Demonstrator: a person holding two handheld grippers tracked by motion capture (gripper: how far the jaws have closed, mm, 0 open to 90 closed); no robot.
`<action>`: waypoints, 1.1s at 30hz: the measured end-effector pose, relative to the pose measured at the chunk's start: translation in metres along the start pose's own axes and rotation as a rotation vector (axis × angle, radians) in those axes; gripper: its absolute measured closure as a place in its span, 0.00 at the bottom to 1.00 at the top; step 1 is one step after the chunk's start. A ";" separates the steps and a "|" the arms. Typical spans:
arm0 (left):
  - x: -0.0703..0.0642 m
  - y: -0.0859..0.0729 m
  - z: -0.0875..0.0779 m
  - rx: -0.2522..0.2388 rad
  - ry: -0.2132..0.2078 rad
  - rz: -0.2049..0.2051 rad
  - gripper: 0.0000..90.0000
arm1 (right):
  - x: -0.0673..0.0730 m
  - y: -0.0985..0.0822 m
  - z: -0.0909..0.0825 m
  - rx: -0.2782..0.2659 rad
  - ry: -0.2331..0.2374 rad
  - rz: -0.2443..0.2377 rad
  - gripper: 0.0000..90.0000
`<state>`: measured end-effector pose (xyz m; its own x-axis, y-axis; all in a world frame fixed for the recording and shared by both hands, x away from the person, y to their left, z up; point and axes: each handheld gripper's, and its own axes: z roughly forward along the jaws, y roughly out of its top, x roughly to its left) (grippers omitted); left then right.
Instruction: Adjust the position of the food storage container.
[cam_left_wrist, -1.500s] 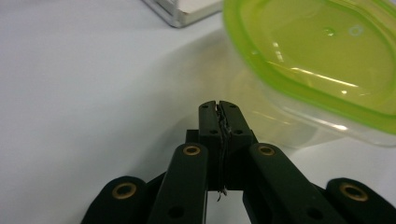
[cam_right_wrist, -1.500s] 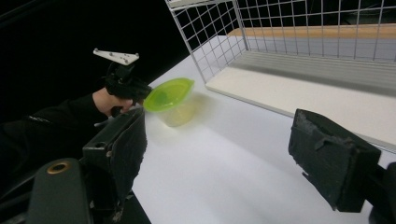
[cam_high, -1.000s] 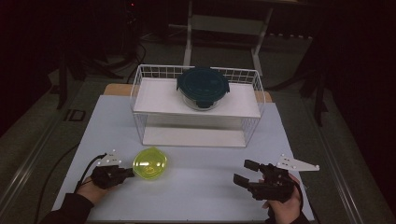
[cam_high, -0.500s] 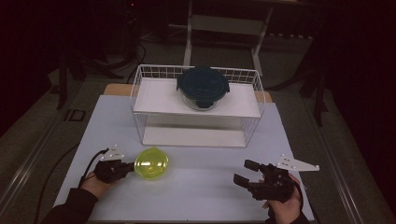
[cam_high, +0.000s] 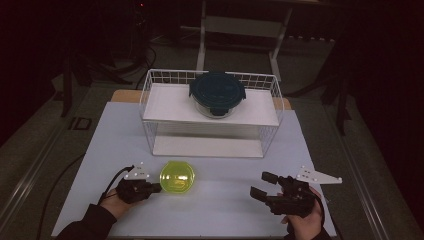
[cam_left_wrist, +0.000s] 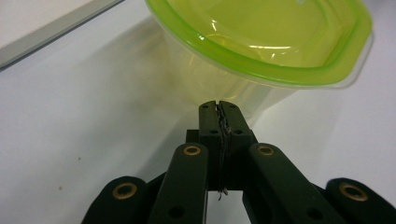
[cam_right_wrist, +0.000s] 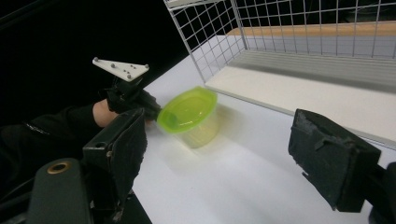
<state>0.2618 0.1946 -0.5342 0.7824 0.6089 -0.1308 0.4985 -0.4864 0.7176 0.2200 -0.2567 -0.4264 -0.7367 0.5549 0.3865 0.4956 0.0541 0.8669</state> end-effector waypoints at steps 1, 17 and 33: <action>0.001 0.001 0.001 0.004 0.008 -0.001 0.98 | 0.000 0.000 0.000 0.001 0.001 0.001 0.21; 0.005 0.012 0.016 0.019 0.021 -0.006 0.98 | -0.002 -0.001 -0.003 -0.005 -0.017 -0.004 0.21; 0.000 0.026 0.030 0.019 -0.006 0.003 0.98 | 0.000 -0.001 -0.004 -0.010 -0.012 -0.006 0.21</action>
<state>0.2861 0.1631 -0.5358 0.7860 0.6038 -0.1327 0.5032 -0.5002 0.7048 0.2178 -0.2603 -0.4262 -0.7338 0.5647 0.3777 0.4868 0.0492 0.8721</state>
